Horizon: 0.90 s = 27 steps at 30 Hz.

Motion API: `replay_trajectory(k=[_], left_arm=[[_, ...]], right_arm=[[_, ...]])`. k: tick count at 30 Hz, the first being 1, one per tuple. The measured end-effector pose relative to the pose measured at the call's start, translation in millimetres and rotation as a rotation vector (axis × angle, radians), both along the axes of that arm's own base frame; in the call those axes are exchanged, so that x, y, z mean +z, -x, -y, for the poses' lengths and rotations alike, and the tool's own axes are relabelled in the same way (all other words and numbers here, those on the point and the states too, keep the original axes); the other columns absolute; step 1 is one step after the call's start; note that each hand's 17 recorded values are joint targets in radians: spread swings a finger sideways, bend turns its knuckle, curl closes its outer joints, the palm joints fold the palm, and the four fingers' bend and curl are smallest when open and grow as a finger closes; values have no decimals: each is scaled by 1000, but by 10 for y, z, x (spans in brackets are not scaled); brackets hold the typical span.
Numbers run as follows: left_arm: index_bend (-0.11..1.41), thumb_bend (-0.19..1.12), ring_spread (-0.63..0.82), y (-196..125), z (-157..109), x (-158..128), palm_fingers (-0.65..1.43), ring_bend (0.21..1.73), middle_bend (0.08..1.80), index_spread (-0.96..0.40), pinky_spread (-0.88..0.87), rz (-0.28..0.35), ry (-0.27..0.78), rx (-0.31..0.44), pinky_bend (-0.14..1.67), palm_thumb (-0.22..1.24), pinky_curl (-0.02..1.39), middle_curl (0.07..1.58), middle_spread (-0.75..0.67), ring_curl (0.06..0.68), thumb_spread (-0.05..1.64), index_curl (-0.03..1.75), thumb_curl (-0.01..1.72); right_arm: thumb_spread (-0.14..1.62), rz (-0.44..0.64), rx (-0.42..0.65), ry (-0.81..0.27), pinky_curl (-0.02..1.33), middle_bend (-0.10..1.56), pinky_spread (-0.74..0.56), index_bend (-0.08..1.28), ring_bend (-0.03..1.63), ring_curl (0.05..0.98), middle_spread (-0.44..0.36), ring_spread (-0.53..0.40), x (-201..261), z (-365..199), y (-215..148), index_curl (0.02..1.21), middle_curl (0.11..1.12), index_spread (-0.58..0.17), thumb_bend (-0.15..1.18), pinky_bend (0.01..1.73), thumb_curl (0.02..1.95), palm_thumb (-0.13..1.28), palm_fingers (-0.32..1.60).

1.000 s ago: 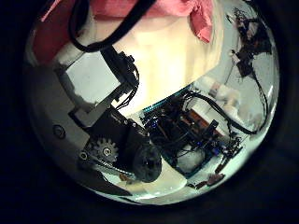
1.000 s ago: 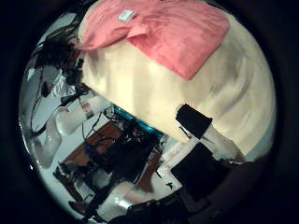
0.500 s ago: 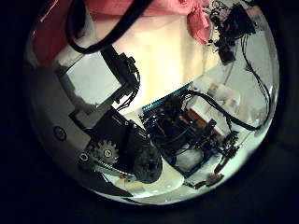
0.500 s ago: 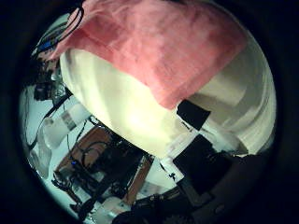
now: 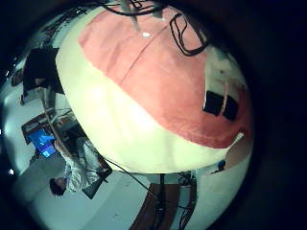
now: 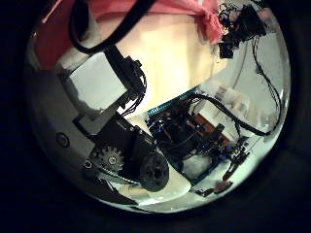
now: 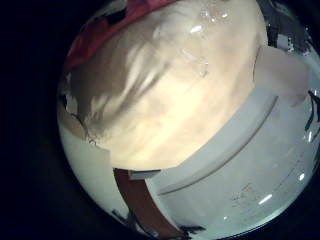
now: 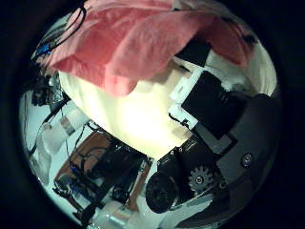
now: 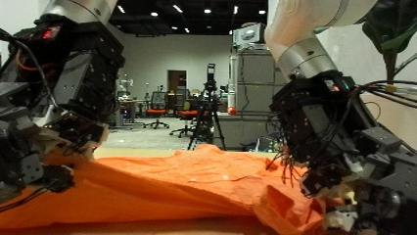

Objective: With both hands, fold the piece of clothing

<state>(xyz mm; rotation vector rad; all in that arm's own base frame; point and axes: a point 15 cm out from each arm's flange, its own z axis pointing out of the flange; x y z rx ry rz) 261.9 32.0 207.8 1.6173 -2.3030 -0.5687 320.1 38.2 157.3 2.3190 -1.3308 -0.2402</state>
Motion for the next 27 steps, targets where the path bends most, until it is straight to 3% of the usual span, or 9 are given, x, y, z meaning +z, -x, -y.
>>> replay_trajectory(k=[6, 15, 20, 27], left_arm=[[176, -14, -455, 237, 19, 252, 957, 1318, 899, -595, -690, -14, -6, -19, 1006, 802, 624, 1114, -571, 525, 1017, 1602, 810], [165, -12, -458, 411, 58, 628, 1014, 1301, 904, -552, -706, -55, -17, -49, 992, 800, 614, 1097, -575, 517, 1010, 1618, 806], [164, -14, -458, 241, 4, 847, 1036, 1286, 896, -530, -712, -7, -22, -20, 992, 793, 607, 1086, -574, 514, 1004, 1622, 802], [160, -12, -458, -169, -72, 943, 1047, 1281, 888, -500, -717, 13, -25, 17, 982, 792, 600, 1078, -576, 515, 1000, 1630, 799]], right_arm=[[1269, 5, -10, -13, 741, 1145, -332, 996, 1270, 708, -238, -265, 471, 140, 272, 817, 869, -338, 44, 1194, 428, 1023, 1082], [1355, 56, -4, -38, 821, 1177, -302, 1038, 1312, 756, -235, -251, 1089, 233, 489, 873, 930, -313, 12, 1232, 431, 998, 1027], [1378, 162, -10, -62, 856, 1182, -292, 1043, 1326, 773, -232, -253, 1491, 181, 189, 893, 957, -304, -4, 1232, 435, 996, 1017], [1384, 218, -39, -110, 891, 1177, -278, 1044, 1332, 784, -230, -248, 1714, 16, -294, 908, 975, -299, 4, 1232, 447, 1025, 1014]])
